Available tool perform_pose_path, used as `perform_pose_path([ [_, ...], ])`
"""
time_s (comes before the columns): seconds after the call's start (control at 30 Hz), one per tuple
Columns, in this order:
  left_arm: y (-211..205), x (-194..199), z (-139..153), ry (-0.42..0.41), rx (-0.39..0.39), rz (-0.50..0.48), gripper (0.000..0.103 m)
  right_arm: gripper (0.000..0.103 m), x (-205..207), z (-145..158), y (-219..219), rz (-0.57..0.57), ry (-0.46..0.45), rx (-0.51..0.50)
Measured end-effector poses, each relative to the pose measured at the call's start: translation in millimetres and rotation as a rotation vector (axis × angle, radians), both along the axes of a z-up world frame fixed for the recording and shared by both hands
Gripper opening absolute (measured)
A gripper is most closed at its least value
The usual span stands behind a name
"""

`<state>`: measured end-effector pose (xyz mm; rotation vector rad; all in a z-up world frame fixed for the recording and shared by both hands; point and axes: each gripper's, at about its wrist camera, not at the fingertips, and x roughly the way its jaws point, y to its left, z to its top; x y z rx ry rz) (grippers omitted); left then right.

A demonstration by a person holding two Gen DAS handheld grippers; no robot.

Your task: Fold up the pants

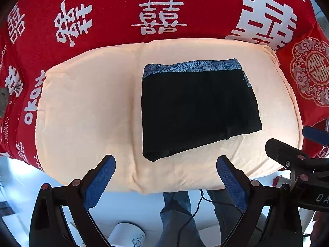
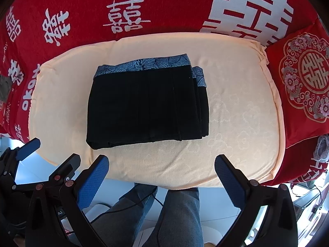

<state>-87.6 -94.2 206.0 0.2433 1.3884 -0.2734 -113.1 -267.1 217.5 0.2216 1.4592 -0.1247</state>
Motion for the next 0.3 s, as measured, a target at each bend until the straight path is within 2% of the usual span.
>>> perform_pose_path([
  [0.3,2.8,-1.4,-2.6,0.005,-0.023,0.001,0.099,0.103,-2.3,-2.5,-0.9,-0.007,0.001,-0.001],
])
